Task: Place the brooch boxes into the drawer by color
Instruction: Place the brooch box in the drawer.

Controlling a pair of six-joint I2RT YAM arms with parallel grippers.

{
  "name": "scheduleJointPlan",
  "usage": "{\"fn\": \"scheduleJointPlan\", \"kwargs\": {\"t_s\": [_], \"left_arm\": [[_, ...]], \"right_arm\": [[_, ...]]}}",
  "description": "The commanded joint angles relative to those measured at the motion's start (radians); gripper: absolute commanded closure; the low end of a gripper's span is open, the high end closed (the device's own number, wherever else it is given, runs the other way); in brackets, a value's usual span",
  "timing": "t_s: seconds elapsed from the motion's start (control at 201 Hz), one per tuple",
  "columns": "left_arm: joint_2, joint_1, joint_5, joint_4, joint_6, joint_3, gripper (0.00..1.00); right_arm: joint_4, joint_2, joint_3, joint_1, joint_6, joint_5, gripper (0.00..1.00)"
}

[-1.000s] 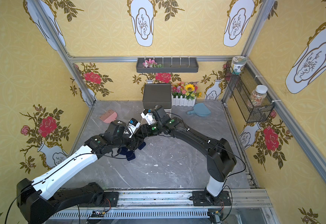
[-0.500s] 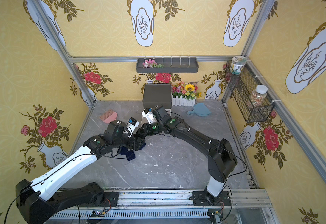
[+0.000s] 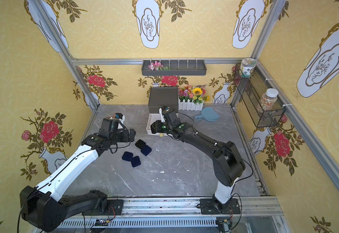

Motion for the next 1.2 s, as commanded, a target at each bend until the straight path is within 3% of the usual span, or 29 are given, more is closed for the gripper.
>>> {"fn": "scheduleJointPlan", "kwargs": {"t_s": [0.0, 0.329, 0.797, 1.2], "left_arm": [[0.005, 0.053, 0.015, 0.011, -0.024, -0.01, 0.0], [-0.011, 0.129, 0.071, 0.033, -0.03, -0.032, 0.0], [-0.006, 0.15, 0.091, 0.028, -0.026, -0.03, 0.0], [0.006, 0.156, 0.107, 0.025, -0.025, -0.025, 0.0]], "right_arm": [[0.124, 0.056, 0.037, -0.005, 0.041, 0.056, 0.97], [0.112, 0.261, 0.214, -0.024, 0.061, 0.059, 0.96], [0.074, 0.377, 0.282, -0.047, 0.052, 0.077, 0.88], [0.003, 0.375, 0.306, -0.051, 0.004, 0.135, 0.46]]}}
